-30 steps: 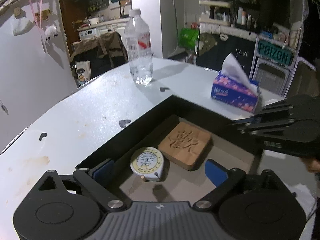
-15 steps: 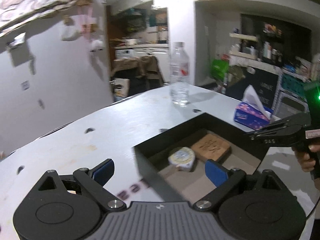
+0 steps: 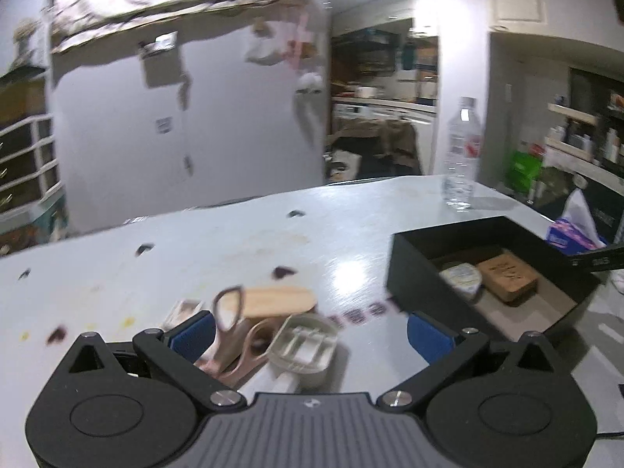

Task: Organize rigid objects
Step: 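Move the left gripper back and close on the white plastic holder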

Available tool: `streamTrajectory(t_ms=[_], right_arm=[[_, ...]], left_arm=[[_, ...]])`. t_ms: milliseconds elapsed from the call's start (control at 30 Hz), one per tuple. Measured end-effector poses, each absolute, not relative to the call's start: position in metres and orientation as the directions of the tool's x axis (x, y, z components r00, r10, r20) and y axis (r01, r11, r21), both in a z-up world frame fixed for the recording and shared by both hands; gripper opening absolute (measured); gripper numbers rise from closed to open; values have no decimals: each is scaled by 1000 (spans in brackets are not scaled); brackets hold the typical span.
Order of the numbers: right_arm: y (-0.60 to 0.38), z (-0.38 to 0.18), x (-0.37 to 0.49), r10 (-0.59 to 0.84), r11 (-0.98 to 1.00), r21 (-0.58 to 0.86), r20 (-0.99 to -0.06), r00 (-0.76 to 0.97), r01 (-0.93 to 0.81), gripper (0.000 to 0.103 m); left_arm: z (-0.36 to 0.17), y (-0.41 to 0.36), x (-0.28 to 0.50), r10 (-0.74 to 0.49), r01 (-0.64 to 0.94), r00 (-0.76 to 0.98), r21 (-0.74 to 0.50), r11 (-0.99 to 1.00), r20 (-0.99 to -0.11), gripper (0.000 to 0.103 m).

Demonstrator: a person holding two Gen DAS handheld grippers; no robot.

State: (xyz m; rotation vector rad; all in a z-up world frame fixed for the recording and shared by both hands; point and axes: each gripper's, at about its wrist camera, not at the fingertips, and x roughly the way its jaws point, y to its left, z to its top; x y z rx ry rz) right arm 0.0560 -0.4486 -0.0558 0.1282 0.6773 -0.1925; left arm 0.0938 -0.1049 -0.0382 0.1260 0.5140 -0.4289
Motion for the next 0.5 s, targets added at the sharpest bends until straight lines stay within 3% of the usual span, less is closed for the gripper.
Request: streamTrajectory(t_ms=[400,467,500], right_arm=[[-445,-56,59,-150,973,38,-640,753,226,4],[-445,-56,58,-151,973,38,-639,755,227,5],[-446,-56,58,-150,973,41,-637,756,228,5]], left_arm=[[-69,-93,92,-359,392,757,-60,918,-545,103],[-72,-97,93,-374,415,750,-52,908,-546,100],[-74,-99,94,-374,426,745,-38,904,-553,92]])
